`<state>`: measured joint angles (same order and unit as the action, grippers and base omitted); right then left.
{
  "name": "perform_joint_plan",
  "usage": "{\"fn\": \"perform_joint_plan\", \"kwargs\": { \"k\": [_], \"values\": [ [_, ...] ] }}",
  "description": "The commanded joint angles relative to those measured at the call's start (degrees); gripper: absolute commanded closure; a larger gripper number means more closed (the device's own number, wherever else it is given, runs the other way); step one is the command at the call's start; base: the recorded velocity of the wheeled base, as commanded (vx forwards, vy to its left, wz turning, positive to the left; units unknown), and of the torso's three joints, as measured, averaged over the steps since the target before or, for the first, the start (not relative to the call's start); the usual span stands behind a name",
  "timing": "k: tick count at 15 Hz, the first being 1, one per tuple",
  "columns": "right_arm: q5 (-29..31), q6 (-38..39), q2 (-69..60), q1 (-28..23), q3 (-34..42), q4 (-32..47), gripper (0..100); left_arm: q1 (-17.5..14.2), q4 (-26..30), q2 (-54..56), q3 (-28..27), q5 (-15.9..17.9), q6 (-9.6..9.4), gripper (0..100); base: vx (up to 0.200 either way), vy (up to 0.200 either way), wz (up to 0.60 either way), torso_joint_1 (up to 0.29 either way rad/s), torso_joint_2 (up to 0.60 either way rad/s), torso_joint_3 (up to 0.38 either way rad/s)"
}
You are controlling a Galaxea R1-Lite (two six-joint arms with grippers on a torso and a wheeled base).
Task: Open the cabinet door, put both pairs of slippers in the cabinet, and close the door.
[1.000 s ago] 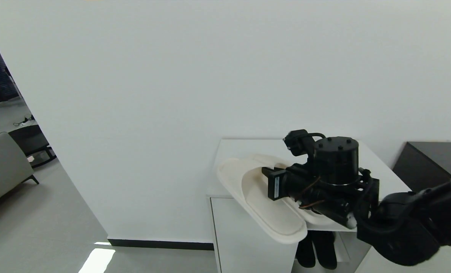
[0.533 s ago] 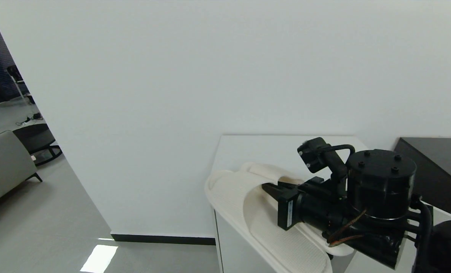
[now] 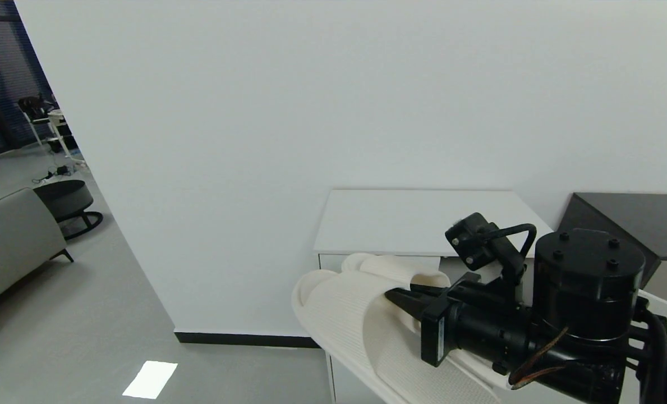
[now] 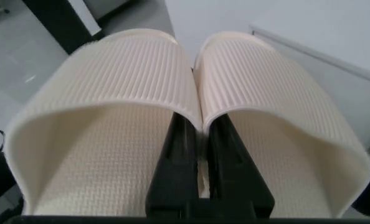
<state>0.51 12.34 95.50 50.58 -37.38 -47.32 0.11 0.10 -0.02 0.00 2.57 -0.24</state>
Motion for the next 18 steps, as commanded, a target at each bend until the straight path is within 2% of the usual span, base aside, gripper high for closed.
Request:
{"fn": "perform_joint_plan", "kwargs": {
  "k": [1,6,9,11,18],
  "values": [
    [-0.25,0.06,-1.11,0.05,0.64,0.04,100,-0.02,-0.01,-0.06,0.00,-0.02,-0.02,100,0.000,-0.200,0.00,0.027,0.01,0.002],
    [-2.01,-0.47,-0.49,-0.13,3.45,-4.36,100,-0.02,-0.01,-0.06,0.00,-0.02,-0.11,100,0.000,-0.200,0.00,0.004,0.00,0.002],
    [-2.09,-0.65,-0.40,-0.04,4.07,-4.36,100,-0.02,-0.01,-0.06,0.00,-0.02,-0.02,100,0.000,-0.200,0.00,-0.001,0.00,0.006],
    [-2.18,-0.65,-0.32,-0.13,4.07,-4.44,100,-0.02,-0.01,-0.06,0.00,-0.02,-0.02,100,0.000,-0.200,-0.60,-0.129,0.28,0.142],
    [-2.18,-0.65,-0.14,-0.22,4.07,-4.44,100,-0.02,-0.01,-0.06,0.00,-0.02,-0.02,100,0.000,-0.200,0.00,-0.041,0.09,0.048]
  ]
}}
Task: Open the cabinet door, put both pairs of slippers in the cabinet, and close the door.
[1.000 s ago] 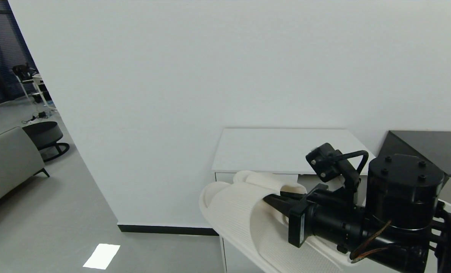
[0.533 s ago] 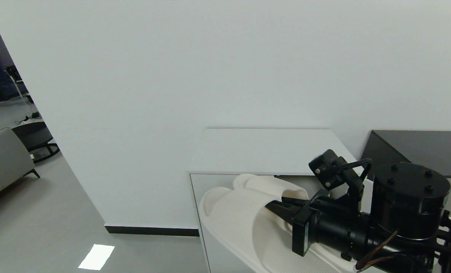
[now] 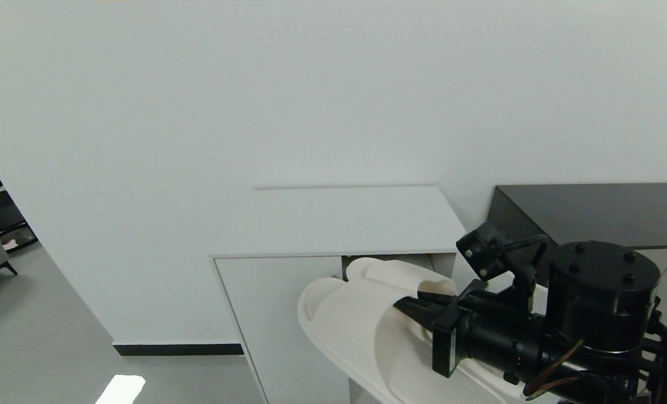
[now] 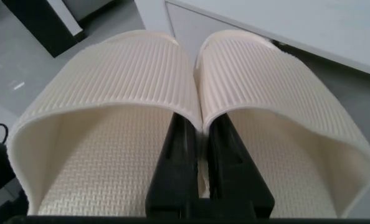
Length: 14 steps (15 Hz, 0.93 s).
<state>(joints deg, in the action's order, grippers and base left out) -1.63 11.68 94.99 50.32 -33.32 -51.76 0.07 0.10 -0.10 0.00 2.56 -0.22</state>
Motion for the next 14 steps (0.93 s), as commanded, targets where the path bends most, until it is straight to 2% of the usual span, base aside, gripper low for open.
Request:
{"fn": "perform_joint_plan", "kwargs": {
  "k": [1,9,14],
  "values": [
    [-0.04,0.01,0.37,0.04,0.01,-0.01,100,0.01,-0.01,0.01,0.00,-0.01,0.04,100,0.000,0.000,0.00,0.000,0.00,0.000],
    [-0.48,-0.69,1.08,0.04,0.53,-0.01,100,0.01,-0.01,0.01,0.00,-0.01,0.13,100,0.000,0.000,0.00,0.000,0.00,0.000],
    [-0.48,-0.78,1.08,0.13,0.53,-0.01,100,0.01,-0.01,0.01,0.00,-0.01,0.13,100,0.000,0.000,0.00,-0.174,0.38,0.204]
  ]
}}
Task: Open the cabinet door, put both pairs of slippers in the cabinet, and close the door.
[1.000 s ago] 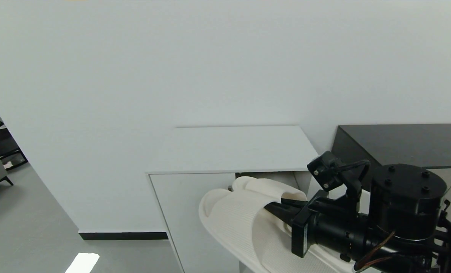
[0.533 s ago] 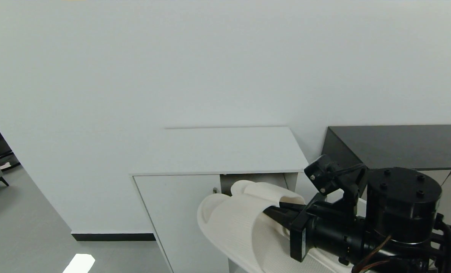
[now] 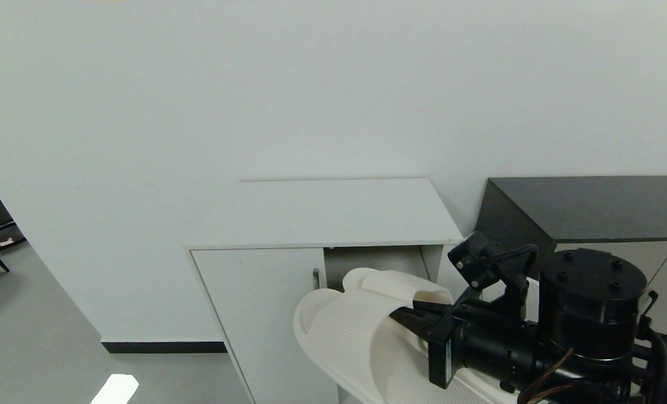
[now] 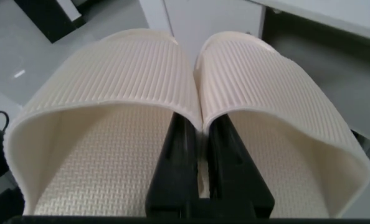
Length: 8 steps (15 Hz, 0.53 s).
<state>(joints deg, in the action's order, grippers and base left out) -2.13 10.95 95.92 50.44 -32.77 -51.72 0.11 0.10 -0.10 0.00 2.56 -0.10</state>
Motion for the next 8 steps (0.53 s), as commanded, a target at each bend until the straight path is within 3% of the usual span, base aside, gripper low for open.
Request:
{"fn": "perform_joint_plan", "kwargs": {
  "k": [1,8],
  "values": [
    [0.02,-0.05,0.15,0.00,-0.01,-0.04,100,-0.02,-0.01,0.01,0.00,-0.01,0.01,100,0.000,0.000,0.00,-0.246,0.53,0.286],
    [-1.47,0.04,0.59,0.00,1.04,-1.89,100,-0.02,-0.01,0.01,0.00,-0.01,0.01,100,0.000,0.000,0.00,-0.246,0.55,0.290]
  ]
}}
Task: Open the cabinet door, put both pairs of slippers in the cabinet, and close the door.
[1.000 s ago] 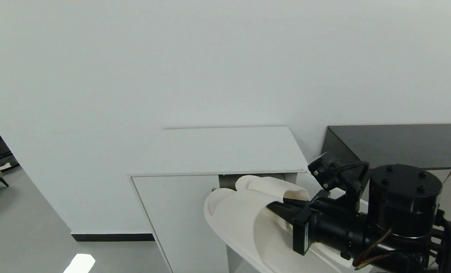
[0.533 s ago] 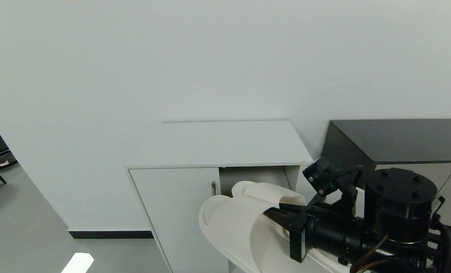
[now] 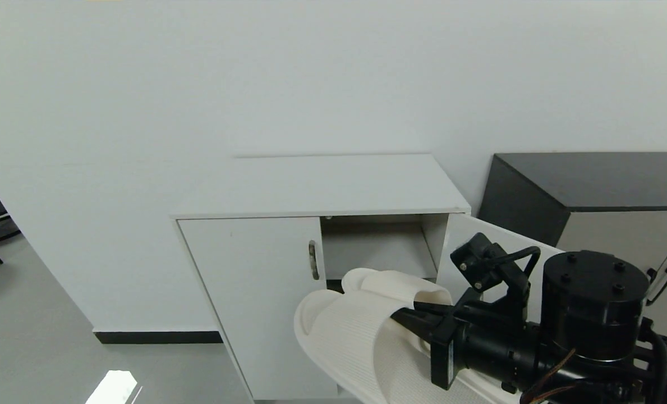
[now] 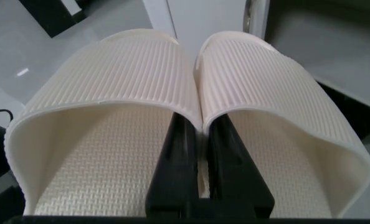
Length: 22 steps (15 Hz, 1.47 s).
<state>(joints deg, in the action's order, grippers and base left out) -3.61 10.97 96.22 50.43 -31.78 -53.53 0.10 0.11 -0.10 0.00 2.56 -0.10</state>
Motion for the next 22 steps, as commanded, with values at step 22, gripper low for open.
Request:
{"fn": "perform_joint_plan", "kwargs": {
  "k": [22],
  "values": [
    [-0.17,0.28,3.10,0.19,1.19,-5.27,100,-0.01,-0.02,0.01,0.00,-0.01,0.45,100,0.000,0.000,0.00,-0.171,0.46,0.284]
  ]
}}
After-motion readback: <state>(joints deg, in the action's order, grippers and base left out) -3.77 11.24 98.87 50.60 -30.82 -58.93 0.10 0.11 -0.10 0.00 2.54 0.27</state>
